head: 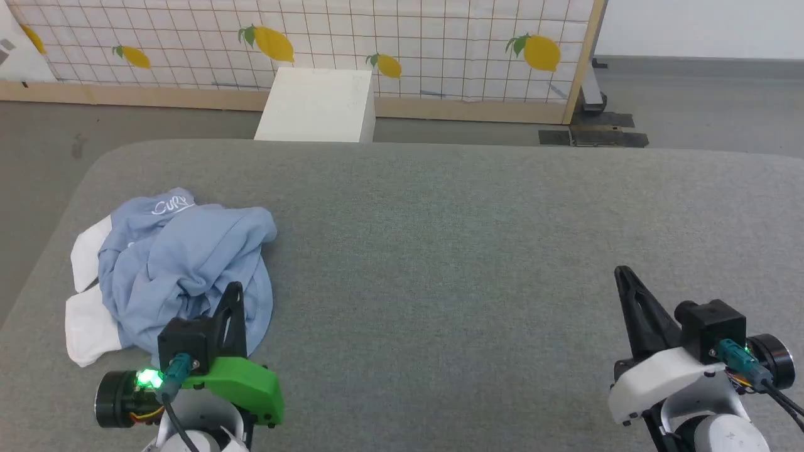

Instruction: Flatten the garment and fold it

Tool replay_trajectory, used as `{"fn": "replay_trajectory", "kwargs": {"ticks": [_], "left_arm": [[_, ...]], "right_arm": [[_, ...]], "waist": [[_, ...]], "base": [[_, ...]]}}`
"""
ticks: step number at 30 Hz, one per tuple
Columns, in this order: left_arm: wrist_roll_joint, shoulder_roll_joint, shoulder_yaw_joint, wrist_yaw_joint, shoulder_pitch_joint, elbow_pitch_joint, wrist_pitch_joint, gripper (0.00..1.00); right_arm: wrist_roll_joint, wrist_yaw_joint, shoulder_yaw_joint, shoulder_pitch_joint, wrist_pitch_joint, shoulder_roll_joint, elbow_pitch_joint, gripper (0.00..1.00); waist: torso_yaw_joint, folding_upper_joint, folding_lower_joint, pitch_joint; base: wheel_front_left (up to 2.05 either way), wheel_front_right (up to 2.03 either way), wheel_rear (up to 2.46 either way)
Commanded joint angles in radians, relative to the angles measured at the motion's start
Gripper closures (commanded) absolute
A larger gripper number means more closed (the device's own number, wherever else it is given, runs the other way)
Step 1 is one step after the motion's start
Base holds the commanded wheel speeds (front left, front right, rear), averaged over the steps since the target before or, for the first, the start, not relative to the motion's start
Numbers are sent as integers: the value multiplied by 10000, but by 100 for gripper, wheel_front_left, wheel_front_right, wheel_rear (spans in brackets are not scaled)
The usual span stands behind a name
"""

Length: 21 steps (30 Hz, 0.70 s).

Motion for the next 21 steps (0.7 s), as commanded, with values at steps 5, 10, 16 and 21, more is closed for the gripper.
{"fn": "replay_trajectory", "kwargs": {"ticks": [5, 10, 16, 21], "left_arm": [[-10, 2, -20, 3, -2, 3, -3, 0], [-84, 0, -56, 34, 19, 57, -91, 0], [-187, -3, -92, 89, 35, 135, -217, 0], [-261, -5, -94, 127, 65, 174, -322, 0]], "right_arm": [[8, 0, -6, 1, -3, -2, 8, 0], [139, 0, -13, 39, -92, -2, 100, 0], [292, -1, -47, 70, -218, -1, 240, 0], [433, -2, -48, 103, -324, -1, 336, 0]], "waist": [[0, 0, 0, 0], [2, 0, 0, 0], [38, 0, 0, -6], [140, 0, 0, -12]], "base": [[0, 0, 0], [0, 0, 0], [0, 0, 0], [0, 0, 0]]}}
